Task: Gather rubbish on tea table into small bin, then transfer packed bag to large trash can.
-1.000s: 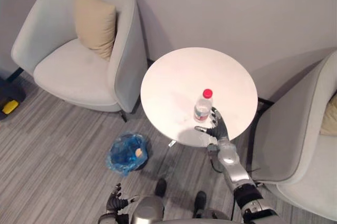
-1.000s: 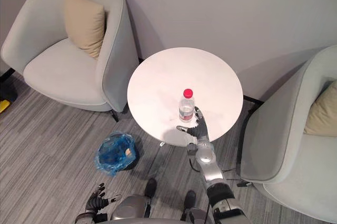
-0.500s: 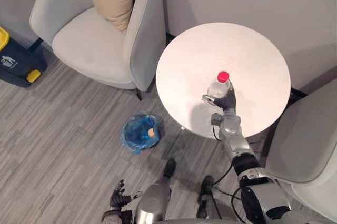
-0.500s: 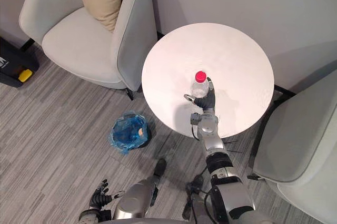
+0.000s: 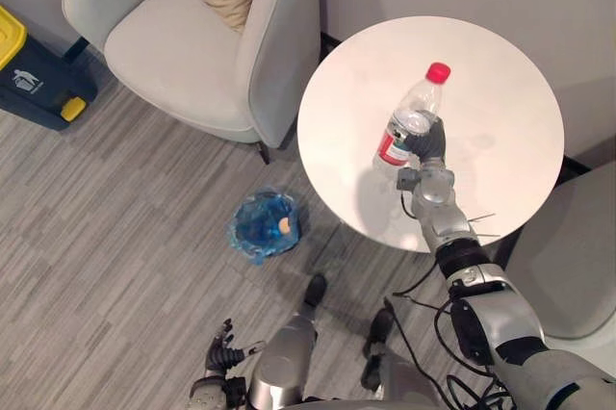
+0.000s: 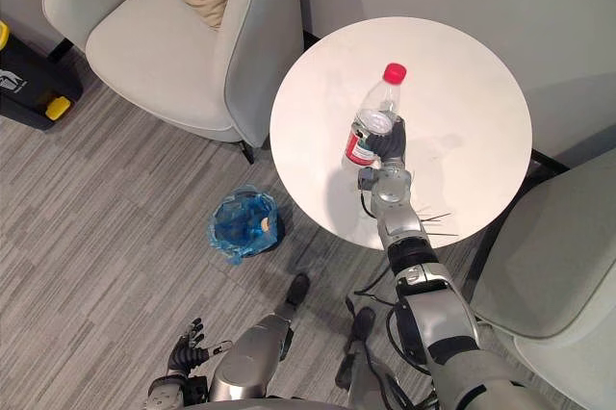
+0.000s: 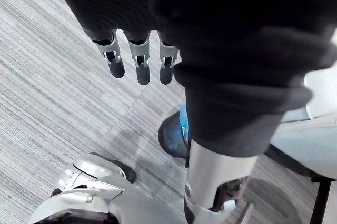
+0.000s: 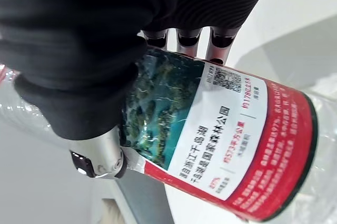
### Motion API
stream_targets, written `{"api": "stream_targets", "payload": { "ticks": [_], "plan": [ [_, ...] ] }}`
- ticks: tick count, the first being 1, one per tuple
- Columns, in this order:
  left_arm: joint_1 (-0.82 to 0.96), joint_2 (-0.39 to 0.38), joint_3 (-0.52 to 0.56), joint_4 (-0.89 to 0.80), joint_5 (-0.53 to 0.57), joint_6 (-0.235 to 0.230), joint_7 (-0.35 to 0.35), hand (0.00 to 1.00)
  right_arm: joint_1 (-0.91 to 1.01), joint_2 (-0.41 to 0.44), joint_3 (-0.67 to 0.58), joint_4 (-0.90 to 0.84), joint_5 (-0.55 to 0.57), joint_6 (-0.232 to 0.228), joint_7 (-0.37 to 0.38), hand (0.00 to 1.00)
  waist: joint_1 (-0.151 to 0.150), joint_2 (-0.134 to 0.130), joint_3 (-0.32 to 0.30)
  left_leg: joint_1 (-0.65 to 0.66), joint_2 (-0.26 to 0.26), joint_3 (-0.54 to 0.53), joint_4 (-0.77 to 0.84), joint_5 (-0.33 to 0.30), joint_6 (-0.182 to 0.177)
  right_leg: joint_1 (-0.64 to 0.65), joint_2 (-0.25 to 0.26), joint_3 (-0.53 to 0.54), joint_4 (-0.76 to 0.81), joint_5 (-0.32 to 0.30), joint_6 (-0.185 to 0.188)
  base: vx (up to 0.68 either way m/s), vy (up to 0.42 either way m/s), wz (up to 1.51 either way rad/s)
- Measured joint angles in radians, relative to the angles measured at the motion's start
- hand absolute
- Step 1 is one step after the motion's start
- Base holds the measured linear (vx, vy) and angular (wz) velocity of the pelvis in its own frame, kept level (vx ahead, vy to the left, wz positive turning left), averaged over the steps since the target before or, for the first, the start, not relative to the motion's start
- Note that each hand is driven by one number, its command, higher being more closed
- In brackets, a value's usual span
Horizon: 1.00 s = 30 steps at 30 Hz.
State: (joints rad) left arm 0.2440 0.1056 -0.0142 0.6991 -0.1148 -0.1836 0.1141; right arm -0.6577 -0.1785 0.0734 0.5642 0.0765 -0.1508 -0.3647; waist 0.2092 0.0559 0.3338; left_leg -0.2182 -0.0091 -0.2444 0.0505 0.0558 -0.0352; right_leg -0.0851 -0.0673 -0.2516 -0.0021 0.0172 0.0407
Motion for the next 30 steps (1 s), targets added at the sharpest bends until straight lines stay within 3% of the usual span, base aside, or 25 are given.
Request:
{"api": "stream_targets", "payload": {
  "ticks": [4,6,10,13,14,15,16,17,18,19,22,24,26,28,29,30],
  "plan": [
    [0.004,0.0,0.034,0.012,0.001,0.003,-0.001,0.0,0.197,0.037,0.061,-0.207,-0.008,-0.031,0.049,1.0,-0.005,-0.023,-0.006,0.054,0.004,0.0,-0.011,-0.011,0.001,0.049,0.003,0.008,0.003,-0.026,-0.004,0.0,0.0,0.0],
    [0.013,0.0,0.059,0.025,0.003,0.005,-0.001,0.0,0.293,0.059,0.099,-0.273,-0.008,-0.039,0.088,1.0,-0.028,-0.045,-0.02,0.063,0.006,-0.019,-0.012,-0.013,-0.003,0.058,0.002,-0.007,0.018,-0.045,-0.003,0.0,-0.025,0.18],
    [0.013,0.005,0.064,0.04,0.009,0.005,-0.002,0.0,0.377,0.073,0.113,-0.316,-0.006,-0.043,0.129,1.0,-0.036,-0.061,-0.034,0.073,-0.008,-0.075,-0.012,-0.012,-0.005,0.084,0.002,-0.061,0.037,-0.072,-0.002,0.01,-0.033,0.46],
    [0.006,0.006,0.059,0.04,0.008,0.005,0.0,0.0,0.384,0.073,0.117,-0.316,-0.006,-0.053,0.131,1.0,-0.04,-0.059,-0.061,0.038,-0.012,-0.111,-0.018,0.009,-0.028,0.08,-0.013,-0.154,0.068,-0.102,-0.007,-0.01,-0.019,0.87],
    [0.0,0.004,0.059,0.041,0.007,0.006,0.001,0.0,0.384,0.074,0.121,-0.316,-0.006,-0.063,0.13,1.0,-0.039,-0.056,-0.071,0.017,0.0,-0.005,-0.028,-0.006,0.036,0.081,-0.02,-0.197,0.074,-0.108,-0.009,-0.04,-0.007,0.99],
    [-0.009,-0.004,0.068,0.041,0.006,0.006,0.001,0.0,0.38,0.073,0.13,-0.316,-0.006,-0.066,0.129,1.0,-0.046,-0.055,-0.079,0.0,0.049,0.214,-0.022,-0.012,0.113,0.087,-0.034,-0.244,0.076,-0.108,-0.008,-0.05,-0.006,1.06],
    [-0.013,-0.006,0.07,0.041,0.006,0.006,0.001,0.0,0.38,0.073,0.132,-0.316,-0.007,-0.067,0.129,1.0,-0.052,-0.052,-0.084,-0.012,0.075,0.334,-0.007,-0.018,0.152,0.091,-0.044,-0.268,0.076,-0.109,-0.006,0.04,0.046,1.18],
    [-0.02,-0.012,0.071,0.043,0.006,0.006,0.001,0.0,0.38,0.074,0.133,-0.314,-0.008,-0.067,0.127,1.0,-0.061,-0.042,-0.092,-0.017,0.123,0.536,0.036,-0.028,0.173,0.104,-0.061,-0.314,0.086,-0.119,0.008,0.05,0.059,0.98],
    [-0.025,-0.015,0.07,0.046,0.006,0.006,0.001,0.0,0.38,0.074,0.132,-0.313,-0.009,-0.067,0.126,1.0,-0.064,-0.034,-0.096,-0.017,0.145,0.617,0.059,-0.028,0.173,0.112,-0.07,-0.334,0.096,-0.128,0.019,0.16,0.151,1.15],
    [-0.03,-0.016,0.062,0.048,0.007,0.005,0.0,0.0,0.38,0.074,0.132,-0.307,-0.009,-0.067,0.125,1.0,-0.064,-0.028,-0.104,-0.02,0.152,0.667,0.097,-0.012,0.147,0.123,-0.094,-0.371,0.123,-0.147,0.039,0.14,0.16,1.09],
    [-0.031,-0.011,0.042,0.049,0.008,0.002,0.001,0.0,0.379,0.083,0.132,-0.296,-0.01,-0.065,0.125,1.0,-0.056,-0.032,-0.109,-0.029,0.117,0.608,0.16,-0.055,0.089,0.187,-0.125,-0.44,0.134,-0.17,0.075,0.12,0.154,0.92],
    [-0.025,-0.01,0.04,0.052,0.009,0.002,0.0,0.0,0.375,0.103,0.134,-0.268,-0.011,-0.063,0.129,1.0,-0.047,-0.034,-0.109,-0.031,0.107,0.583,0.217,-0.094,0.096,0.221,-0.139,-0.457,0.151,-0.171,0.078,0.06,0.14,0.5],
    [-0.015,-0.008,0.039,0.072,0.01,0.002,-0.001,0.0,0.375,0.127,0.173,-0.231,-0.024,-0.058,0.148,1.0,-0.029,-0.036,-0.109,-0.034,0.113,0.572,0.328,-0.185,0.098,0.207,-0.194,-0.441,0.317,-0.218,0.106,0.02,0.141,0.07],
    [-0.012,0.0,0.035,0.087,0.011,0.002,-0.003,0.0,0.376,0.136,0.193,-0.217,-0.034,-0.057,0.157,1.0,-0.033,-0.036,-0.109,-0.045,0.109,0.553,0.382,-0.237,0.102,0.14,-0.261,-0.393,0.527,-0.235,0.091,-0.01,0.128,0.16],
    [-0.013,0.012,0.024,0.086,0.012,0.002,-0.003,0.0,0.376,0.139,0.211,-0.216,-0.039,-0.056,0.164,1.0,-0.036,-0.042,-0.105,-0.05,0.102,0.535,0.407,-0.258,0.109,0.05,-0.3,-0.297,0.696,-0.234,0.038,0.01,0.123,0.35],
    [-0.015,0.019,0.013,0.086,0.014,0.004,-0.003,0.0,0.376,0.141,0.219,-0.215,-0.04,-0.056,0.17,1.0,-0.04,-0.053,-0.101,-0.051,0.091,0.515,0.41,-0.265,0.107,0.002,-0.288,-0.216,0.744,-0.266,0.022,0.05,0.093,0.58]
  ]
}}
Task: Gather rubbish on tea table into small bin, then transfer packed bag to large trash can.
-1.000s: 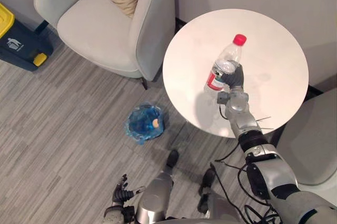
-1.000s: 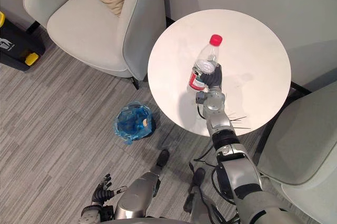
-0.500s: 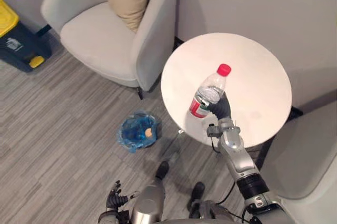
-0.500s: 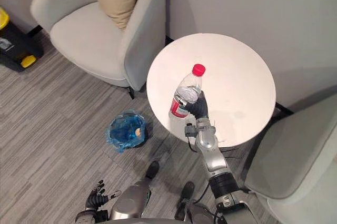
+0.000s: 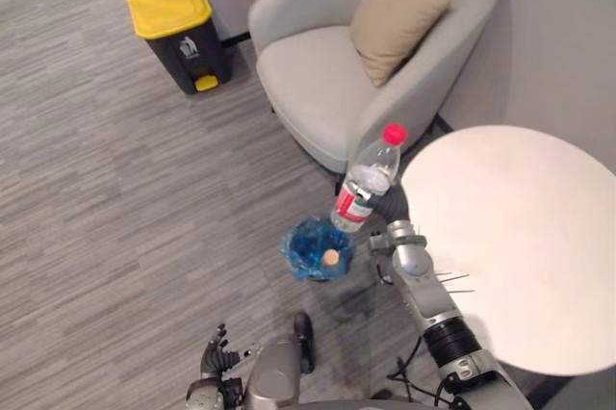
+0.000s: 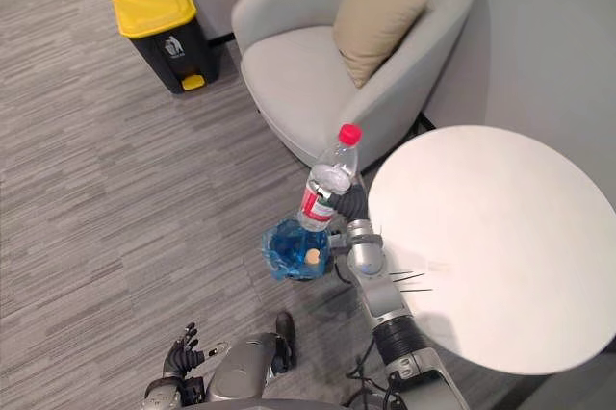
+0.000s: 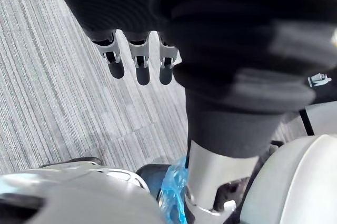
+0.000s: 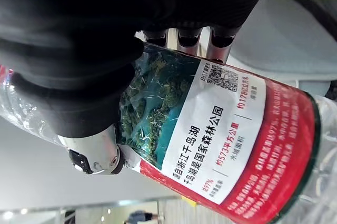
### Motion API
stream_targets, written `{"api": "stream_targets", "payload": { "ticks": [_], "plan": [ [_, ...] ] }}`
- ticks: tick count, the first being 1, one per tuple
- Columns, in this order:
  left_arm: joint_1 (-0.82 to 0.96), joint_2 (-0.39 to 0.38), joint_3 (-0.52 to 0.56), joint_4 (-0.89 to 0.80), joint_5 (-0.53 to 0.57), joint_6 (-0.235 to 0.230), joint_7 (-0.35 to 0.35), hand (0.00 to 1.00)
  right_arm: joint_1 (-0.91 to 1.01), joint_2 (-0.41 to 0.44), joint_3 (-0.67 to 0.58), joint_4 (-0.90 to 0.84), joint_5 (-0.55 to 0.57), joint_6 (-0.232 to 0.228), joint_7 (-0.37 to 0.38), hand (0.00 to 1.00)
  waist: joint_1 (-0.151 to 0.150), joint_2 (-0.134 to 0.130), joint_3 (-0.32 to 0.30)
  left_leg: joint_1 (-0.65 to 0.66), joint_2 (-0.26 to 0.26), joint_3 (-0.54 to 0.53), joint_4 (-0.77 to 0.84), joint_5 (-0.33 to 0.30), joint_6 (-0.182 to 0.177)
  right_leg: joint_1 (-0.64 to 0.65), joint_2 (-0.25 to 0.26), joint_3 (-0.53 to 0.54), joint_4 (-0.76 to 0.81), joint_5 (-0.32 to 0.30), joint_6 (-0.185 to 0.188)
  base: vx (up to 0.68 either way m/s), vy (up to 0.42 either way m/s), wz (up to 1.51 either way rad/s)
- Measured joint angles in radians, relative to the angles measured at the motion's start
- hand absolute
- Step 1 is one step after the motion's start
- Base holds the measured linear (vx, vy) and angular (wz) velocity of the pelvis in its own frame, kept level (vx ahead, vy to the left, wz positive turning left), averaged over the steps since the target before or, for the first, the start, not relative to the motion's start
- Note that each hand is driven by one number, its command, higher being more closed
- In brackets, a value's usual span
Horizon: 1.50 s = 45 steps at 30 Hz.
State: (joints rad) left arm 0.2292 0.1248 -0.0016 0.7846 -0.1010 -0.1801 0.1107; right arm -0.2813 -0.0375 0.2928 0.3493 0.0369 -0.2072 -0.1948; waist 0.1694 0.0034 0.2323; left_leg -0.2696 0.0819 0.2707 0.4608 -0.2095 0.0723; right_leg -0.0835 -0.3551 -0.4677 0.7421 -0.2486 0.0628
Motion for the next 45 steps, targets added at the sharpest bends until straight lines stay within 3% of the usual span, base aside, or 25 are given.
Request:
{"api": "stream_targets", "payload": {
  "ticks": [2,4,6,7,8,9,11,13,19,25,27,33,39,40,45],
  "plan": [
    [-0.011,0.016,-0.007,0.0,0.001,0.001,0.0,0.0,-0.002,-0.001,0.007,0.0,-0.001,0.0,0.004,1.0,-0.02,0.004,0.008,-0.011,-0.026,-0.069,-0.001,0.0,-0.001,-0.078,0.068,0.127,-0.026,-0.053,-0.001,0.07,0.042,1.04],
    [-0.019,0.017,-0.008,0.0,0.002,0.0,0.001,0.0,-0.018,-0.016,0.028,0.0,-0.002,-0.001,0.004,1.0,-0.023,0.002,0.021,-0.017,-0.05,-0.12,-0.001,0.005,-0.009,-0.142,0.117,0.212,-0.104,-0.054,-0.001,0.05,-0.001,1.19],
    [-0.045,0.03,-0.028,0.0,0.005,-0.002,0.001,0.0,-0.042,-0.037,0.042,-0.004,-0.013,-0.003,0.006,1.0,-0.037,-0.009,0.026,-0.069,-0.091,-0.193,0.022,0.019,-0.02,-0.202,0.152,0.278,-0.241,-0.022,0.021,0.04,-0.074,1.43],
    [-0.075,0.044,-0.047,0.0,0.008,-0.004,0.001,0.0,-0.068,-0.044,0.041,-0.001,-0.021,-0.003,0.005,1.0,-0.048,-0.001,0.051,-0.107,-0.119,-0.246,0.062,0.02,-0.019,-0.224,0.157,0.29,-0.25,0.068,0.029,0.05,-0.112,1.28],
    [-0.093,0.039,-0.054,0.001,0.008,-0.004,0.001,0.0,-0.087,-0.059,0.041,0.002,-0.031,-0.003,0.005,1.0,-0.045,0.015,0.075,-0.118,-0.12,-0.267,0.08,0.02,-0.018,-0.227,0.154,0.278,-0.237,0.063,0.034,0.01,-0.11,0.99],
    [-0.105,0.038,-0.056,-0.01,0.008,-0.007,0.004,0.0,-0.136,-0.08,0.054,0.025,-0.049,-0.002,0.008,1.0,-0.024,0.022,0.099,-0.154,-0.116,-0.281,0.081,0.03,-0.032,-0.256,0.162,0.275,-0.23,0.062,0.03,0.0,-0.085,0.36],
    [-0.135,0.038,-0.052,-0.011,0.007,-0.007,0.005,0.0,-0.212,-0.113,0.082,0.034,-0.067,-0.002,0.014,1.0,-0.019,0.031,0.144,-0.21,-0.116,-0.311,0.061,0.06,-0.066,-0.301,0.165,0.242,-0.235,0.074,0.011,0.0,-0.131,0.33],
    [-0.163,0.039,-0.046,-0.008,0.0,-0.009,0.01,0.0,-0.273,-0.142,0.089,0.078,-0.088,-0.002,0.02,1.0,-0.018,0.032,0.178,-0.23,-0.116,-0.337,0.038,0.086,-0.074,-0.315,0.17,0.216,-0.249,0.082,-0.002,0.01,-0.146,0.34],
    [-0.303,0.03,-0.046,0.064,-0.051,-0.033,0.054,0.0,-0.433,-0.216,0.067,0.239,-0.144,0.021,-0.037,1.0,0.005,0.044,0.187,-0.377,-0.111,-0.364,0.024,0.135,-0.096,-0.473,0.174,0.195,-0.214,0.089,-0.025,-0.03,-0.067,0.09],
    [-0.461,-0.053,0.041,0.033,-0.124,-0.061,0.11,0.0,-0.56,-0.232,0.028,0.25,-0.179,0.045,-0.145,1.0,0.001,0.061,0.233,-0.641,-0.101,-0.37,0.198,0.107,-0.103,-0.735,0.158,0.195,-0.01,0.039,-0.055,-0.15,-0.042,0.0],
    [-0.502,-0.09,0.071,-0.033,-0.145,-0.069,0.118,0.0,-0.607,-0.249,-0.003,0.182,-0.19,0.061,-0.195,1.0,-0.007,0.061,0.254,-0.798,-0.098,-0.373,0.311,0.078,-0.106,-0.885,0.14,0.191,0.114,-0.004,-0.064,-0.22,-0.068,0.12],
    [-0.529,-0.098,0.084,-0.122,-0.185,-0.072,0.145,0.0,-0.725,-0.293,-0.053,0.172,-0.163,0.066,-0.266,1.0,-0.016,0.057,0.289,-1.037,-0.089,-0.359,0.447,0.079,-0.109,-1.125,0.108,0.196,0.283,-0.038,-0.08,-0.13,-0.036,0.05],
    [-0.53,-0.079,0.081,-0.127,-0.2,-0.073,0.153,0.0,-0.784,-0.326,-0.059,0.242,-0.114,0.078,-0.29,1.0,-0.021,0.056,0.29,-1.167,-0.081,-0.354,0.506,0.079,-0.109,-1.258,0.097,0.203,0.356,-0.052,-0.083,-0.05,0.008,-0.01],
    [-0.53,-0.077,0.081,-0.127,-0.2,-0.073,0.153,0.0,-0.79,-0.327,-0.058,0.26,-0.113,0.078,-0.29,0.0,-0.022,0.056,0.289,-1.176,-0.079,-0.351,0.509,0.08,-0.109,-1.268,0.096,0.204,0.361,-0.053,-0.083,-0.05,0.026,0.03],
    [-0.53,-0.067,0.075,-0.122,-0.202,-0.073,0.153,0.0,-0.793,-0.326,-0.04,0.354,-0.109,0.097,-0.284,0.0,-0.023,0.056,0.289,-1.222,-0.063,-0.347,0.531,0.082,-0.112,-1.31,0.095,0.198,0.388,-0.062,-0.084,-0.04,0.037,0.01]
  ]
}}
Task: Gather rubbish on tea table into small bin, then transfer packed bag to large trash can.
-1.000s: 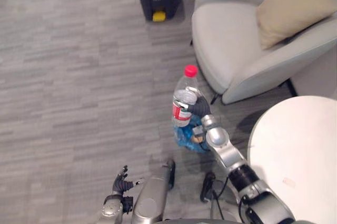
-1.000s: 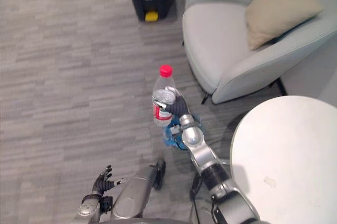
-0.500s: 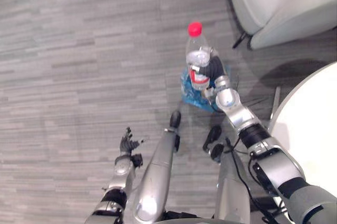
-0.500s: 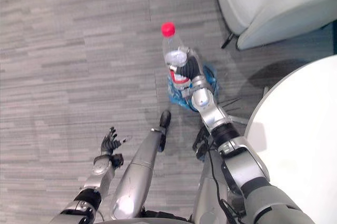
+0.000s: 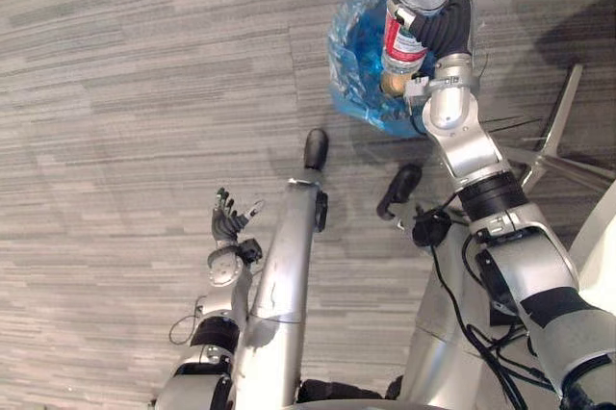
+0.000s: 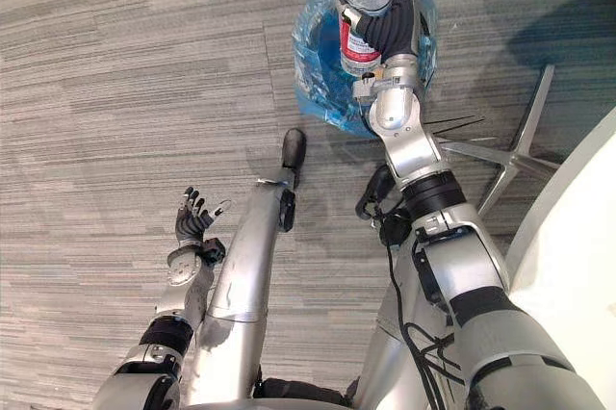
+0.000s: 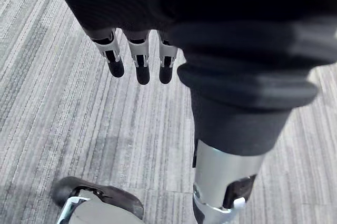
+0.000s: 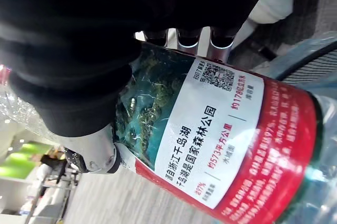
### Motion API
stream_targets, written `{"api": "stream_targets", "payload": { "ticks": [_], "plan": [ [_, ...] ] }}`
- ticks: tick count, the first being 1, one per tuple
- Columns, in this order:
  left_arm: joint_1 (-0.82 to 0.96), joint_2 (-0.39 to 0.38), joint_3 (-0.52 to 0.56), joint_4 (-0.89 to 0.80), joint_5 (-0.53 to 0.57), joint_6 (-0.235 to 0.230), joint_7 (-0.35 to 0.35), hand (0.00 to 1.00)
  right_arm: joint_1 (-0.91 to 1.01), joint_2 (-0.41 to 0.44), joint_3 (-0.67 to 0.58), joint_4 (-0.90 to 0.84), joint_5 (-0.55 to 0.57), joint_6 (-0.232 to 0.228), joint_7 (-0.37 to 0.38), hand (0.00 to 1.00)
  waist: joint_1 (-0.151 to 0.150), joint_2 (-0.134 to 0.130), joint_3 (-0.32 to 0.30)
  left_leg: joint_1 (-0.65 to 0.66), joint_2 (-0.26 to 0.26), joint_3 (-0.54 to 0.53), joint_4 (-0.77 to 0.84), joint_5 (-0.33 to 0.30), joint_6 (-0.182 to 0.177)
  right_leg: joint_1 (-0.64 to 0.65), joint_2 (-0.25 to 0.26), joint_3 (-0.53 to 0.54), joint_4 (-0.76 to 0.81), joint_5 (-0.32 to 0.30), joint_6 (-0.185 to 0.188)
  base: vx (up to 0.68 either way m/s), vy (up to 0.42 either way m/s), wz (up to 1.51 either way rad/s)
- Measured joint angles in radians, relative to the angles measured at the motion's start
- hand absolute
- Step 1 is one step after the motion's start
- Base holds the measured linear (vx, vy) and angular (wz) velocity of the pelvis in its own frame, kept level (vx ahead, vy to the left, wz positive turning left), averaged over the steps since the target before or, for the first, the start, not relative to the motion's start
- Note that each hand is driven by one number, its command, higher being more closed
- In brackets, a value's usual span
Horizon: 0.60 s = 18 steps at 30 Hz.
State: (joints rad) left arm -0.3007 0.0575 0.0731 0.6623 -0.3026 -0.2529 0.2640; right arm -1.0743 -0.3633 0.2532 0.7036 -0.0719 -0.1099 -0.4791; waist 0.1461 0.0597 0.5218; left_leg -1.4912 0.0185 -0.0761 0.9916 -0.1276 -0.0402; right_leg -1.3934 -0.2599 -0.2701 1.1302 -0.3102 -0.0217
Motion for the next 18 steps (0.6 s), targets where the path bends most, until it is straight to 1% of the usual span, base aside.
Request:
{"api": "stream_targets", "payload": {
  "ticks": [2,5,8,10,12,14,16,17,18],
  "plan": [
    [0.0,0.001,-0.002,0.0,0.0,-0.002,0.0,0.0,0.001,0.004,0.001,0.024,-0.001,0.007,0.001,0.0,-0.001,0.0,0.0,-0.001,0.001,-0.001,0.005,0.0,0.0,-0.001,-0.001,-0.001,0.006,-0.003,-0.004,-0.03,0.038,0.01],
    [0.001,0.006,-0.002,0.001,0.0,-0.008,0.0,0.0,0.001,0.004,0.002,0.015,-0.016,0.004,0.0,0.0,-0.008,-0.002,-0.001,-0.001,0.004,-0.001,0.01,0.0,0.0,-0.001,0.001,-0.002,0.008,-0.003,-0.004,-0.03,0.041,-0.03],
    [0.002,0.013,-0.002,-0.003,0.0,-0.008,0.001,0.0,0.024,0.004,0.003,-0.042,-0.045,0.005,-0.002,0.0,-0.017,-0.004,-0.002,-0.001,0.011,-0.002,0.02,-0.001,0.001,0.003,0.008,-0.002,0.009,-0.003,-0.004,-0.03,0.041,-0.08],
    [0.004,0.022,-0.002,-0.003,0.0,-0.008,0.001,0.0,0.056,0.006,0.018,-0.114,-0.087,0.003,-0.006,0.0,-0.025,-0.011,-0.006,0.001,0.016,-0.001,0.023,-0.001,0.001,0.006,0.012,-0.002,0.008,-0.003,-0.005,-0.04,0.036,-0.07],
    [0.004,0.027,-0.002,-0.005,0.001,-0.008,0.001,0.0,0.101,0.019,0.025,-0.164,-0.148,0.001,-0.007,0.0,-0.027,-0.026,-0.013,0.013,0.019,-0.001,0.022,-0.001,0.001,0.016,0.014,-0.003,0.008,-0.003,-0.005,-0.04,0.031,-0.02],
    [0.004,0.027,-0.001,-0.004,0.002,-0.008,0.001,0.0,0.132,0.023,0.04,-0.188,-0.184,0.0,-0.006,0.0,-0.028,-0.029,-0.015,0.029,0.02,-0.002,0.019,-0.001,0.001,0.034,0.016,-0.005,0.004,-0.003,-0.006,-0.03,0.023,0.01],
    [0.005,0.031,-0.001,-0.004,0.003,-0.008,0.001,0.0,0.166,0.031,0.04,-0.215,-0.219,0.0,-0.004,0.0,-0.028,-0.041,-0.022,0.043,0.023,0.002,0.009,-0.002,0.001,0.047,0.016,-0.005,-0.006,-0.002,-0.006,-0.03,0.023,-0.03],
    [0.008,0.038,-0.001,-0.003,0.006,-0.007,0.001,0.0,0.183,0.039,0.042,-0.227,-0.24,-0.001,-0.002,0.0,-0.029,-0.056,-0.029,0.05,0.028,0.007,-0.004,-0.001,0.001,0.05,0.016,-0.006,-0.018,0.002,-0.001,-0.03,0.027,-0.07],
    [0.008,0.044,-0.001,0.0,0.015,-0.006,0.001,0.0,0.194,0.041,0.052,-0.228,-0.258,-0.001,0.002,0.0,-0.028,-0.064,-0.034,0.06,0.036,0.011,-0.013,0.001,-0.001,0.063,0.017,-0.013,-0.031,0.006,0.0,-0.02,0.022,-0.05]
  ]
}}
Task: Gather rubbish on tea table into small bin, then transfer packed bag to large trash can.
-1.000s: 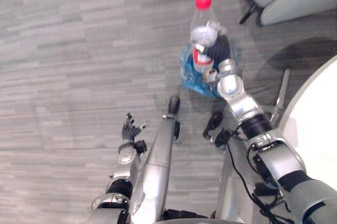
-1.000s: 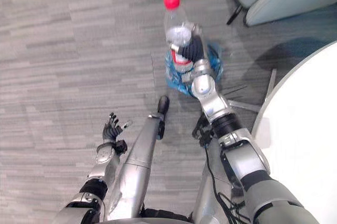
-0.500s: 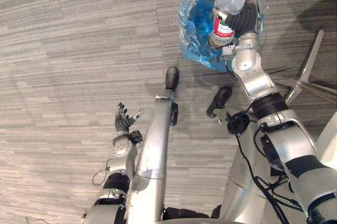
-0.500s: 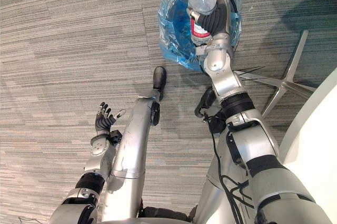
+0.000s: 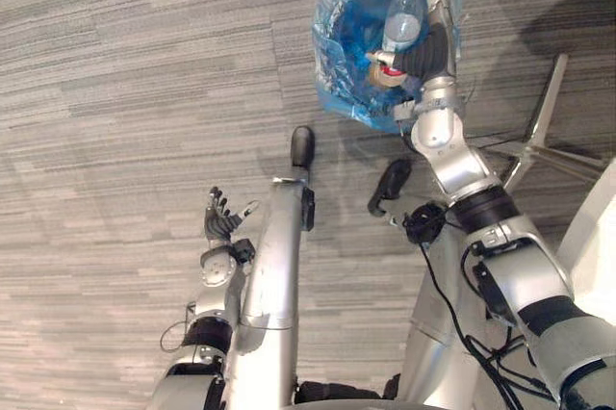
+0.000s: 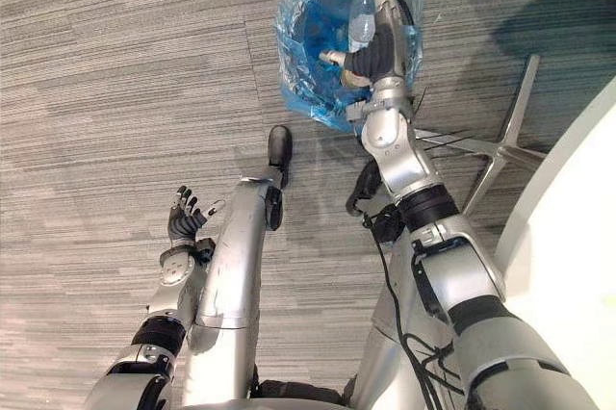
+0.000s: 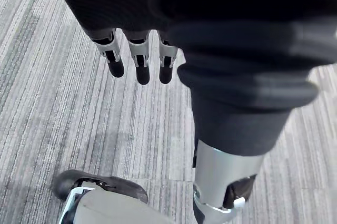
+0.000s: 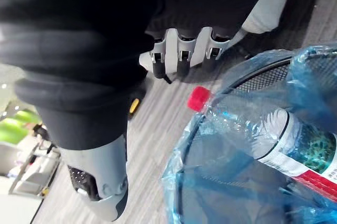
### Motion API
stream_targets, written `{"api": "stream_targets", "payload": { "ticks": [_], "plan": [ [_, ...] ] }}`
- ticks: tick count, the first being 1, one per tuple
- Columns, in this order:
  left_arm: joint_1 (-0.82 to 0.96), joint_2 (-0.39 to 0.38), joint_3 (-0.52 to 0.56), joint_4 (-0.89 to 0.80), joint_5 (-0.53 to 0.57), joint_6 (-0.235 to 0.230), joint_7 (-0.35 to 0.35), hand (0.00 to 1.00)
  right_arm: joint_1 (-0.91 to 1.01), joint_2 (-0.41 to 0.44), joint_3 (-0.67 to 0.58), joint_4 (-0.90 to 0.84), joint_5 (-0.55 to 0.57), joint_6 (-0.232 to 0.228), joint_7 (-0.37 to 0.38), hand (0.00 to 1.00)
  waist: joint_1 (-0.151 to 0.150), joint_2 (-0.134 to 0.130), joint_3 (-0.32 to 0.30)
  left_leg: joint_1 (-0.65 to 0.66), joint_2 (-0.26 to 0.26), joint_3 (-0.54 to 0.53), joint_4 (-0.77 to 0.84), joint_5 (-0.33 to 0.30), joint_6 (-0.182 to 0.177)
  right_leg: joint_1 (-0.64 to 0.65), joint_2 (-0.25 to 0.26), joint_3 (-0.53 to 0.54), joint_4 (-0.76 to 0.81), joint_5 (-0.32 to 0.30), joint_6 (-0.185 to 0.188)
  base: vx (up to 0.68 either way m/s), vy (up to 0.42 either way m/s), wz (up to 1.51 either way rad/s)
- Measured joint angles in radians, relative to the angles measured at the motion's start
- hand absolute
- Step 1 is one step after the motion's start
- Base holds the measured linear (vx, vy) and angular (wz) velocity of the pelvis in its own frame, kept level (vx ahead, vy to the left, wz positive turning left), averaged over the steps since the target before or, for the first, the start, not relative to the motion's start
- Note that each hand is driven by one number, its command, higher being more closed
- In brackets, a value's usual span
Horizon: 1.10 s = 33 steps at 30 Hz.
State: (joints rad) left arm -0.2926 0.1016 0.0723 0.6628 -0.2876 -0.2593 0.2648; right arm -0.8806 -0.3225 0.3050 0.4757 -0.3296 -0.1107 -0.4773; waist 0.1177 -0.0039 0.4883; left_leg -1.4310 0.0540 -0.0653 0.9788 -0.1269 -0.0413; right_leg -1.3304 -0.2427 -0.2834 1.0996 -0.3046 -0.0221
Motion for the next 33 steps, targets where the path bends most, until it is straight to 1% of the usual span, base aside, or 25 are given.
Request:
{"api": "stream_targets", "payload": {
  "ticks": [3,5,7,9,10,12,15,16,17,20,23,26,29,33],
  "plan": [
    [0.001,0.002,0.0,0.006,0.028,0.0,0.0,0.0,0.024,-0.002,0.031,-0.006,-0.046,0.0,0.003,0.0,-0.005,-0.003,-0.001,0.025,0.0,0.001,-0.013,0.0,0.0,0.028,0.0,-0.004,-0.015,0.003,-0.005,-0.01,0.013,0.03],
    [0.003,0.004,0.007,0.015,0.046,0.0,0.003,0.0,0.037,-0.001,0.076,-0.01,-0.108,-0.001,0.017,0.0,-0.01,-0.013,-0.007,0.042,0.001,0.01,-0.041,0.003,-0.004,0.041,0.0,-0.004,-0.039,0.01,-0.011,0.0,0.0,0.0],
    [0.005,0.007,0.009,0.019,0.046,0.0,0.006,0.0,0.043,0.001,0.117,-0.004,-0.156,-0.001,0.034,0.0,-0.02,-0.014,-0.008,0.049,0.002,0.009,-0.053,0.006,-0.007,0.051,0.0,-0.009,-0.05,0.011,-0.011,0.01,0.021,0.04],
    [0.005,0.009,0.009,0.024,0.046,-0.001,0.01,0.0,0.041,0.008,0.144,0.036,-0.202,0.0,0.045,0.0,-0.02,-0.016,-0.009,0.05,0.002,0.009,-0.06,0.008,-0.006,0.053,0.0,-0.012,-0.058,0.011,-0.011,0.01,0.021,0.04],
    [0.005,0.009,0.008,0.031,0.046,-0.002,0.013,0.0,0.038,0.021,0.147,0.082,-0.237,0.004,0.047,0.0,-0.02,-0.016,-0.009,0.049,0.002,0.009,-0.062,0.01,-0.003,0.053,0.0,-0.013,-0.059,0.011,-0.011,0.0,0.018,0.03],
    [0.004,0.01,0.006,0.037,0.046,-0.002,0.019,0.0,0.029,0.041,0.149,0.162,-0.271,0.012,0.054,0.0,-0.02,-0.016,-0.009,0.048,0.001,0.009,-0.067,0.01,-0.003,0.053,0.0,-0.015,-0.063,0.011,-0.012,0.0,0.008,0.02],
    [0.004,0.012,0.005,0.045,0.046,-0.003,0.02,0.0,0.002,0.064,0.186,0.298,-0.31,0.043,0.072,0.0,-0.021,-0.016,-0.009,0.046,0.0,0.005,-0.077,0.009,-0.006,0.053,0.0,-0.021,-0.07,0.009,-0.01,0.0,0.005,0.01],
    [0.004,0.012,0.004,0.045,0.046,-0.004,0.02,0.0,-0.001,0.069,0.186,0.318,-0.31,0.048,0.075,0.0,-0.021,-0.016,-0.009,0.046,-0.001,0.003,-0.08,0.008,-0.01,0.053,-0.001,-0.023,-0.072,0.009,-0.01,-0.02,0.016,0.07],
    [0.003,0.012,0.001,0.046,0.046,-0.007,0.02,0.0,-0.007,0.075,0.185,0.35,-0.31,0.056,0.084,1.0,-0.021,-0.016,-0.009,0.046,-0.003,0.0,-0.087,0.01,-0.014,0.053,-0.002,-0.026,-0.075,0.008,-0.009,-0.02,0.01,0.1],
    [-0.004,0.012,0.0,0.064,0.046,-0.014,0.02,0.0,-0.031,0.082,0.188,0.44,-0.311,0.077,0.111,1.0,-0.017,-0.016,-0.009,0.041,-0.004,-0.007,-0.095,0.012,-0.017,0.053,-0.005,-0.04,-0.075,0.001,-0.013,-0.02,0.005,0.11],
    [-0.006,0.012,-0.002,0.07,0.046,-0.013,0.02,0.0,-0.059,0.088,0.191,0.494,-0.31,0.087,0.123,1.0,-0.015,-0.016,-0.009,0.038,-0.007,-0.014,-0.104,0.018,-0.027,0.051,-0.009,-0.05,-0.071,-0.005,-0.023,-0.01,-0.002,0.11],
    [-0.011,0.011,-0.002,0.083,0.046,-0.013,0.019,0.0,-0.079,0.084,0.188,0.494,-0.3,0.087,0.13,1.0,-0.013,-0.016,-0.009,0.039,-0.006,-0.018,-0.107,0.021,-0.027,0.051,-0.009,-0.055,-0.067,-0.012,-0.031,-0.01,-0.006,0.05],
    [-0.012,0.01,-0.002,0.083,0.046,-0.013,0.019,0.0,-0.093,0.077,0.182,0.491,-0.284,0.086,0.129,1.0,-0.008,-0.016,-0.009,0.039,-0.004,-0.023,-0.107,0.024,-0.025,0.051,-0.006,-0.058,-0.064,-0.017,-0.022,-0.01,-0.002,0.01],
    [-0.012,0.008,-0.002,0.082,0.046,-0.012,0.019,0.0,-0.082,0.075,0.172,0.447,-0.242,0.083,0.127,1.0,-0.003,-0.016,-0.009,0.039,-0.002,-0.024,-0.105,0.024,-0.025,0.051,-0.004,-0.059,-0.062,-0.018,-0.022,0.0,0.0,0.0]
  ]
}}
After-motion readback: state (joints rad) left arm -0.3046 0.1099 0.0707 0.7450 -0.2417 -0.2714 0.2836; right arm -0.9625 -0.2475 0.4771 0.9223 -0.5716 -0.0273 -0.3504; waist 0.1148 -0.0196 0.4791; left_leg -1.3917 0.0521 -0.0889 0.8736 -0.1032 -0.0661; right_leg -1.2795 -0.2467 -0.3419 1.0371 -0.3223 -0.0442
